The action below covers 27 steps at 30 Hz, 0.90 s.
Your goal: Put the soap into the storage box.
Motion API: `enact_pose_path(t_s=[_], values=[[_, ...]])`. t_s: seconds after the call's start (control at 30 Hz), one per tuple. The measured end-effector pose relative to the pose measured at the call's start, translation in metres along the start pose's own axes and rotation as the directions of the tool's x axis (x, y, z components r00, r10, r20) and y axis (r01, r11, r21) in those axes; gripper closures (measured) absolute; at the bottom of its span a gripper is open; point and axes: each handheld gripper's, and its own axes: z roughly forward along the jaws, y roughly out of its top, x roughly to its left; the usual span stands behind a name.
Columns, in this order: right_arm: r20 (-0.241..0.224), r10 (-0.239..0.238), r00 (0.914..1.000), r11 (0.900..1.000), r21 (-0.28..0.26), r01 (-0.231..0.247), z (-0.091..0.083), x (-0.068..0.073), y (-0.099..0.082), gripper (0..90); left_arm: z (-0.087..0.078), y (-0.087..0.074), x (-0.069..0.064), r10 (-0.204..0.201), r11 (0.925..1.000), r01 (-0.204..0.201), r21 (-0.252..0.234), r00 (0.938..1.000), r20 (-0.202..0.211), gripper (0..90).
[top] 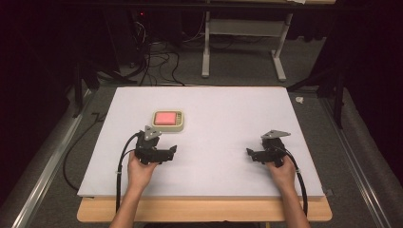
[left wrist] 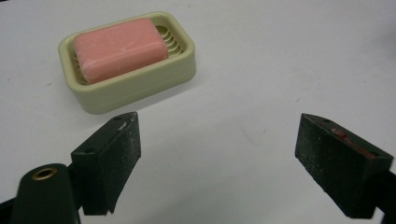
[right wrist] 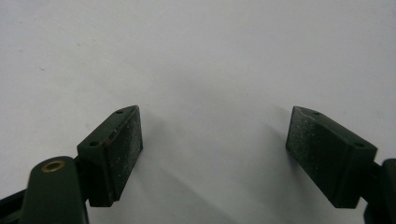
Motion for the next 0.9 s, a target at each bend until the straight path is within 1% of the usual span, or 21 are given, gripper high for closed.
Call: enact_pose_path(t_s=[0.2,0.57,0.73,0.9], values=[[0.000,0.000,1.0000,1.0000,0.000,0.000,0.000,0.000,0.000,19.3,0.001,-0.004,-0.003,0.000,1.0000,0.000,0.007,0.9999,0.011,15.3],[0.000,0.000,1.0000,1.0000,0.000,0.000,0.000,0.000,0.000,19.2,0.003,-0.009,-0.003,-0.005,0.9999,0.005,0.012,0.9998,0.022,15.3],[0.000,0.000,1.0000,1.0000,0.000,0.000,0.000,0.000,0.000,19.3,0.006,-0.013,-0.004,-0.020,0.9996,0.019,0.023,0.9987,0.047,15.2],[0.000,0.000,1.0000,1.0000,0.000,0.000,0.000,0.000,0.000,19.2,0.010,-0.014,-0.007,-0.007,0.9991,0.005,0.041,0.9986,0.053,15.1]])
